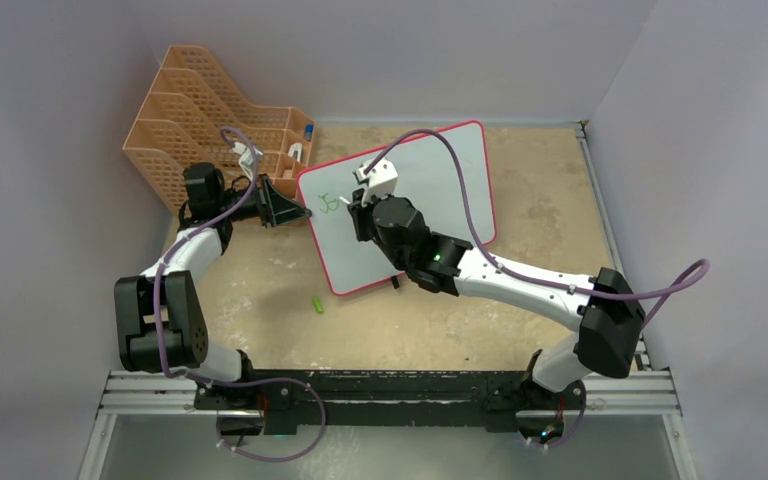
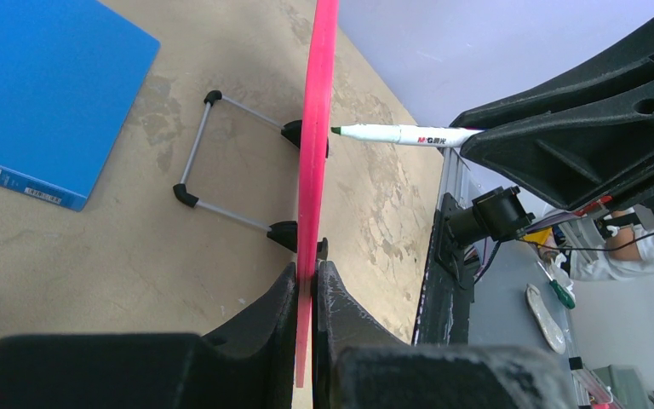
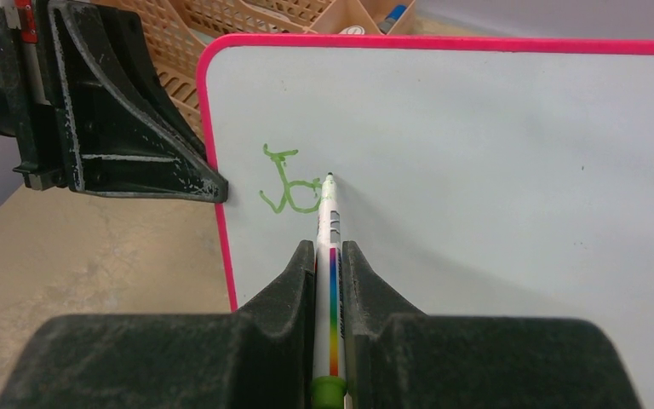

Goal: Write a sentence on the whiteboard

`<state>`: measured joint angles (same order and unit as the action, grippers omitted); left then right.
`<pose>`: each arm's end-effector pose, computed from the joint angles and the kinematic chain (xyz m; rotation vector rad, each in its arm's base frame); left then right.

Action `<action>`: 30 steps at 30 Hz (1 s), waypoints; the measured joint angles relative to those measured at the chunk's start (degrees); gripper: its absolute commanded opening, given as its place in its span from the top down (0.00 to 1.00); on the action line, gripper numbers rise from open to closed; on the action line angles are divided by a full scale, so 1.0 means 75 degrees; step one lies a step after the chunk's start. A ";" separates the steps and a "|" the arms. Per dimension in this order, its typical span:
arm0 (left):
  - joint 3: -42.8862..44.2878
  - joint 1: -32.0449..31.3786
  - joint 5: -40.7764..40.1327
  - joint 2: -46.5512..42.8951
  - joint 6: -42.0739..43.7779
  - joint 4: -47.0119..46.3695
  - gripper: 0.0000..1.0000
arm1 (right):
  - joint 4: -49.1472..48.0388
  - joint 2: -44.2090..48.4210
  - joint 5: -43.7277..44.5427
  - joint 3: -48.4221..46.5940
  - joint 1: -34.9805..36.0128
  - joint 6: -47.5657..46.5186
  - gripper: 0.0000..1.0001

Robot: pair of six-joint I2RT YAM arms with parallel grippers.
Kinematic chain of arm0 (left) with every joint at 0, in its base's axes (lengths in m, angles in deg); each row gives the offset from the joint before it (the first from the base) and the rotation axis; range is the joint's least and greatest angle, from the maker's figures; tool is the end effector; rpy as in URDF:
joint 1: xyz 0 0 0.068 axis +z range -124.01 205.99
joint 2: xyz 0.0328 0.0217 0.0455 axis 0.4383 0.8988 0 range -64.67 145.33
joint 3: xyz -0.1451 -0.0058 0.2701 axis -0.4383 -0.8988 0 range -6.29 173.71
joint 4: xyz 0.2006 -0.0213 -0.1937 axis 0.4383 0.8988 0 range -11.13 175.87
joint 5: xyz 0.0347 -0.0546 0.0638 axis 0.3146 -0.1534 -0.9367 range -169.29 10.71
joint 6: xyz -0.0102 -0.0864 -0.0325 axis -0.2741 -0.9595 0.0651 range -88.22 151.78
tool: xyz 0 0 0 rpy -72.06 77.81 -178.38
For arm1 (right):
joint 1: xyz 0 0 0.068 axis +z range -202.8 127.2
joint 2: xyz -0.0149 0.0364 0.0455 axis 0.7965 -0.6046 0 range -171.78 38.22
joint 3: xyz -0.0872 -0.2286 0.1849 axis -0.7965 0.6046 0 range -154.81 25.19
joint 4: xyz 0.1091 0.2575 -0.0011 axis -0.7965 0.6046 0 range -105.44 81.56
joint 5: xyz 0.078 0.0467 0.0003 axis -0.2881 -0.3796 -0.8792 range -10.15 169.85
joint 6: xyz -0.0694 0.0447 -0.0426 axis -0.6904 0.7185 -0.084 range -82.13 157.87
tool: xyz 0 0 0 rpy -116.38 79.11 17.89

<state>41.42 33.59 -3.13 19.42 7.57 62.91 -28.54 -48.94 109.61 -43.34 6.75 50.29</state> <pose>0.3335 -0.0374 0.2694 0.4136 1.8415 -1.4513 0.2490 0.3417 0.3703 -0.2917 1.6550 0.5205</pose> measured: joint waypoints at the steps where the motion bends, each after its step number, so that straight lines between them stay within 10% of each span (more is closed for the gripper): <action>1: 0.0000 0.0000 0.0000 0.0000 0.0000 0.0000 1.00 | 0.0003 0.0000 -0.0038 0.0000 0.0000 0.0000 1.00; 30: 0.0009 -0.0003 -0.0020 0.0000 0.0003 0.0026 1.00 | 0.0073 -0.0114 0.0041 0.0006 0.0003 0.0050 1.00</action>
<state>41.48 33.57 -3.28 19.42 7.59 63.10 -27.99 -49.79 109.92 -43.30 6.77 50.66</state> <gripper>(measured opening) 0.058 0.118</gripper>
